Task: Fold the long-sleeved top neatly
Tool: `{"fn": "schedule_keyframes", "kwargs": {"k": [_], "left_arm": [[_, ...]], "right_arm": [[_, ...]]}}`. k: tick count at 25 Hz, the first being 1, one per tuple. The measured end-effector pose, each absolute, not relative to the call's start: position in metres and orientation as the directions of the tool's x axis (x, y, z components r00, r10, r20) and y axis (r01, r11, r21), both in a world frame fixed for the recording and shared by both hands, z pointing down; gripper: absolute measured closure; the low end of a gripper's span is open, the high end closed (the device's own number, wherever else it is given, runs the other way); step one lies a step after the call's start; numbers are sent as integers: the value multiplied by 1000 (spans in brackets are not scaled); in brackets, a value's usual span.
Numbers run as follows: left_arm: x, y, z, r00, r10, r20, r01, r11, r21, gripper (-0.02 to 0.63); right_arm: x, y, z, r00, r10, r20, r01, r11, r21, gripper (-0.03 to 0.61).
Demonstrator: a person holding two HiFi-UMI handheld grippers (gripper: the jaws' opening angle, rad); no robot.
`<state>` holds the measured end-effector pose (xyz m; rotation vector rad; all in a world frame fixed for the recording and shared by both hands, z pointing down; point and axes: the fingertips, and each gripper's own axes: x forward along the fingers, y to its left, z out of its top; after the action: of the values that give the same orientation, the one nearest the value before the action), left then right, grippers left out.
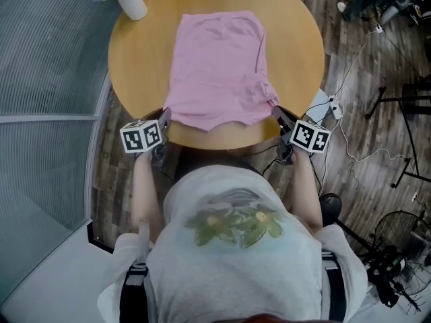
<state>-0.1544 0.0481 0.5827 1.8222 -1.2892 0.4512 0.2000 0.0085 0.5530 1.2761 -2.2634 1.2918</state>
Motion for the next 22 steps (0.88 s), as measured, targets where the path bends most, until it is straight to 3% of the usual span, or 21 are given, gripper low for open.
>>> {"fn": "schedule_keyframes", "kwargs": {"k": [7, 14, 22], "left_arm": [[-148, 90, 567, 458, -575, 677, -870, -135, 474, 584], [-144, 56, 530, 464, -653, 598, -849, -136, 511, 585], [-155, -49, 505, 446, -702, 555, -864, -174, 473, 586]], "right_arm": [[212, 54, 551, -614, -474, 631, -769, 181, -613, 548], [218, 28, 518, -641, -554, 532, -722, 199, -662, 548], [211, -87, 484, -621, -652, 435, -717, 248, -651, 548]]}}
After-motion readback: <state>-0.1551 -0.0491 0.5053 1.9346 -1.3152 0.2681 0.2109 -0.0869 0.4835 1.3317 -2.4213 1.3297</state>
